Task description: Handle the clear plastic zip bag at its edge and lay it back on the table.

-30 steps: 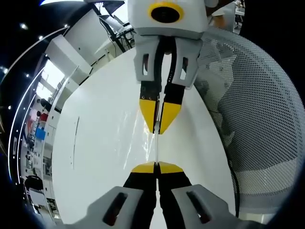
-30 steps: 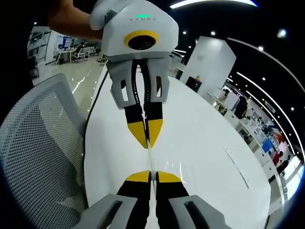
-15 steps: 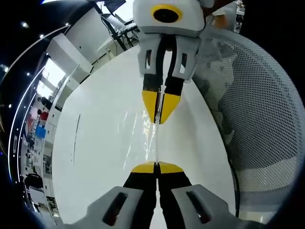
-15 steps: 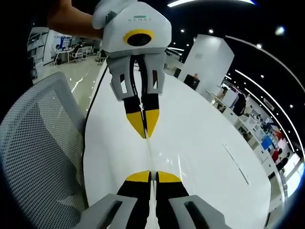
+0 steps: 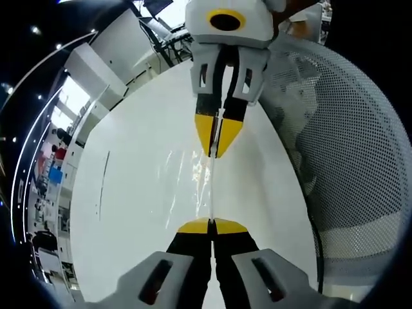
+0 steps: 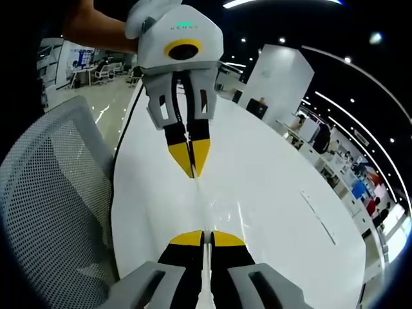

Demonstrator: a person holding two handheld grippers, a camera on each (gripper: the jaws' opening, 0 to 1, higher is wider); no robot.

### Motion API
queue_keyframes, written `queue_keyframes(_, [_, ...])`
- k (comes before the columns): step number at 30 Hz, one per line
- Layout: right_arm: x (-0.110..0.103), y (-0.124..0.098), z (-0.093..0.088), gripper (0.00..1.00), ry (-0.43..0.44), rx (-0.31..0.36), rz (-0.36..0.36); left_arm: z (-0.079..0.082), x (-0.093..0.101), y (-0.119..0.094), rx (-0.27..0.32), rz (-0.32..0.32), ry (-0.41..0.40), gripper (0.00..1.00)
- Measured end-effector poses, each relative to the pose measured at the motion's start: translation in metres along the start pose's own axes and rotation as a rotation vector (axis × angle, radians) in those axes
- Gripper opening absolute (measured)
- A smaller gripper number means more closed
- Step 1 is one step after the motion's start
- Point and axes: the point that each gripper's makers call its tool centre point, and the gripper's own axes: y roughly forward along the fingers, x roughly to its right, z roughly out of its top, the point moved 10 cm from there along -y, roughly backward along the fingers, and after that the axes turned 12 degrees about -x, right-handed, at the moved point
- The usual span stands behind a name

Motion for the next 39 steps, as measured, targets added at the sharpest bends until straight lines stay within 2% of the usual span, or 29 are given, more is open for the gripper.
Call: queue_keyframes(39, [0.005, -0.009, -0.025, 0.0, 0.037, -0.036, -0.026, -0.02, -0.001, -0.007, -0.004, 0.014, -0.082, 0.0])
